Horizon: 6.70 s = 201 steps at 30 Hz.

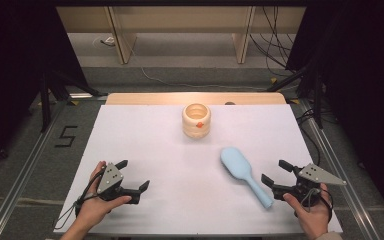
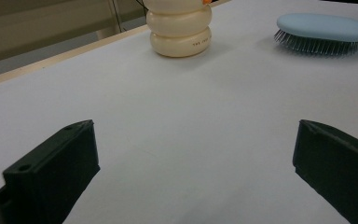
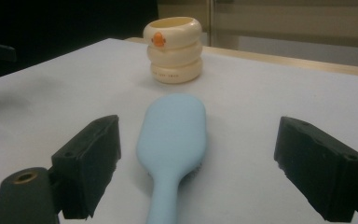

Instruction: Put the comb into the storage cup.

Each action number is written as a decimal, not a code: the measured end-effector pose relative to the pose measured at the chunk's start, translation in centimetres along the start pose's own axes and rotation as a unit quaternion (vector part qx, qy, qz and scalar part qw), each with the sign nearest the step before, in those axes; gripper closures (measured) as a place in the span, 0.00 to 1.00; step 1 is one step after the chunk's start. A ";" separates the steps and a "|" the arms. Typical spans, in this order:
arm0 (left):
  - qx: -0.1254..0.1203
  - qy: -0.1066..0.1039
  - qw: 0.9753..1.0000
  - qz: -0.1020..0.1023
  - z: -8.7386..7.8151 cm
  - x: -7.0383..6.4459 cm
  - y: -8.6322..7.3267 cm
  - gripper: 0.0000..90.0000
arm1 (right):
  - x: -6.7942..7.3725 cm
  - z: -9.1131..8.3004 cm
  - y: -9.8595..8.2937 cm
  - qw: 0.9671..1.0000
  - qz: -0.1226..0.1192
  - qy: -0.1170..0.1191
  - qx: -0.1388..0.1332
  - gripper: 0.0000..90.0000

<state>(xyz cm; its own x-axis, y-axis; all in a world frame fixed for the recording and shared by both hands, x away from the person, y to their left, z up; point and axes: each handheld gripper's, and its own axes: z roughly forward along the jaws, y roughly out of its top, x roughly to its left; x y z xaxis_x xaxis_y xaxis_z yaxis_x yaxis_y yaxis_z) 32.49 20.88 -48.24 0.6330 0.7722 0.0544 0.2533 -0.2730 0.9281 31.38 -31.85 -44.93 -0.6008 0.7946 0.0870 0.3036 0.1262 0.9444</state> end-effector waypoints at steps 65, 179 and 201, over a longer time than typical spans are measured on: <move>-0.005 0.004 1.000 -0.003 -0.1 0.2 0.0 0.00 | 2.0 9.8 3.7 0.916 -0.045 0.031 0.397 0.21; -0.009 0.001 1.000 -0.006 -0.1 0.3 0.1 0.00 | 3.4 11.8 5.0 0.867 -0.007 -0.050 0.495 0.78; -0.009 0.001 1.000 -0.008 -0.1 0.3 0.1 0.00 | 3.9 11.6 5.7 0.891 -0.010 -0.050 0.451 0.78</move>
<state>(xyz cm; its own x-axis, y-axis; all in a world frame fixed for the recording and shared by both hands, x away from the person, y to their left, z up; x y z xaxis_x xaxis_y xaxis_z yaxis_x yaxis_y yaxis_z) 32.66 21.18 -48.14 0.6271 0.7779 0.0399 0.2506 -0.2499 0.9353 39.31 -21.12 -42.90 -0.5572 0.8304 0.0016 0.7915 0.5306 0.3032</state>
